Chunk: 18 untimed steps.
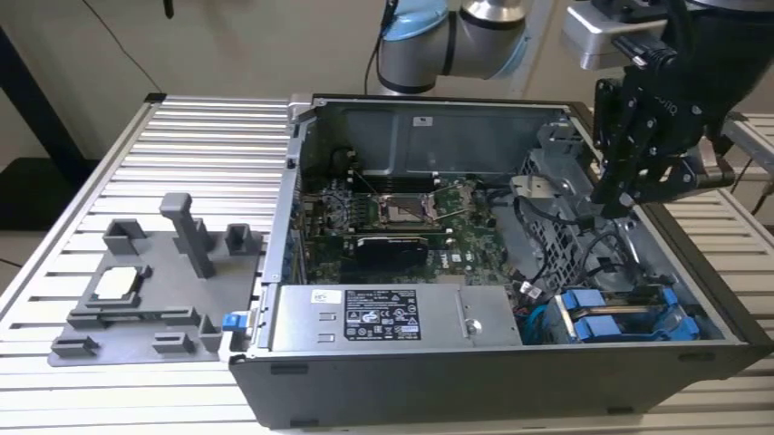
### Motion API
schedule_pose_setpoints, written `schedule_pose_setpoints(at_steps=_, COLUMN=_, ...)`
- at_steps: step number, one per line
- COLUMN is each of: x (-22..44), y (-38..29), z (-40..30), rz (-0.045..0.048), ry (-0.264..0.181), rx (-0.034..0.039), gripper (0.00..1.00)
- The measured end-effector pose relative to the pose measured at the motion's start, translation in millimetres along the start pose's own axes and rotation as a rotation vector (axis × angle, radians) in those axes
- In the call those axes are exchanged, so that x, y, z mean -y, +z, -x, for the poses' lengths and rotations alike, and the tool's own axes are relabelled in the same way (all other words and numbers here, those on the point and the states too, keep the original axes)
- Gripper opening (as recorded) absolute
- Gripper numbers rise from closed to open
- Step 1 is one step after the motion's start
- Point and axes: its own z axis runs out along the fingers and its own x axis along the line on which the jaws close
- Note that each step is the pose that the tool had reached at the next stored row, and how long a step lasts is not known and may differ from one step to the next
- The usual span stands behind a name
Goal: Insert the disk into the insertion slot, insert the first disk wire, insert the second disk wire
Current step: 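Insert the first disk wire, then insert the second disk wire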
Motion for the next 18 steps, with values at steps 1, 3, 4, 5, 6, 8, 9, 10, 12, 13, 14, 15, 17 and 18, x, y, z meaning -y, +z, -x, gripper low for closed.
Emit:
schedule_pose_setpoints(at_steps=1, x=-2.5, y=0.5, z=1.7, rz=-0.0006, ry=-0.001, rx=-0.007, gripper=0.27)
schedule_pose_setpoints(at_steps=3, x=-8.5, y=0.9, z=4.1, rz=-0.0008, ry=-0.002, rx=-0.0236, gripper=0.27)
schedule_pose_setpoints(at_steps=4, x=-11.1, y=1.2, z=5.5, rz=-0.0013, ry=-0.003, rx=-0.0325, gripper=0.27)
schedule_pose_setpoints(at_steps=5, x=-13.3, y=1.5, z=6.9, rz=-0.0024, ry=-0.004, rx=-0.0417, gripper=0.27)
schedule_pose_setpoints(at_steps=6, x=-15.2, y=1.9, z=8.3, rz=-0.0041, ry=-0.005, rx=-0.051, gripper=0.27)
schedule_pose_setpoints(at_steps=8, x=-18.4, y=2.6, z=11.8, rz=-0.0092, ry=-0.007, rx=-0.07, gripper=0.27)
schedule_pose_setpoints(at_steps=9, x=-19.4, y=3.0, z=14.2, rz=-0.0127, ry=-0.008, rx=-0.0793, gripper=0.27)
schedule_pose_setpoints(at_steps=10, x=-20.2, y=3.5, z=17.0, rz=-0.017, ry=-0.009, rx=-0.0889, gripper=0.27)
schedule_pose_setpoints(at_steps=12, x=-20.9, y=4.5, z=22.5, rz=-0.0269, ry=-0.01, rx=-0.1052, gripper=0.27)
schedule_pose_setpoints(at_steps=13, x=-21.0, y=5.2, z=24.4, rz=-0.0315, ry=-0.011, rx=-0.1112, gripper=0.27)
schedule_pose_setpoints(at_steps=14, x=-21.1, y=6.0, z=26.2, rz=-0.036, ry=-0.011, rx=-0.1169, gripper=0.27)
schedule_pose_setpoints(at_steps=15, x=-21.3, y=6.6, z=28.0, rz=-0.0405, ry=-0.012, rx=-0.1231, gripper=0.27)
schedule_pose_setpoints(at_steps=17, x=-21.9, y=8.2, z=30.6, rz=-0.0476, ry=-0.013, rx=-0.1351, gripper=0.27)
schedule_pose_setpoints(at_steps=18, x=-22.1, y=9.2, z=30.9, rz=-0.0494, ry=-0.013, rx=-0.1392, gripper=0.27)
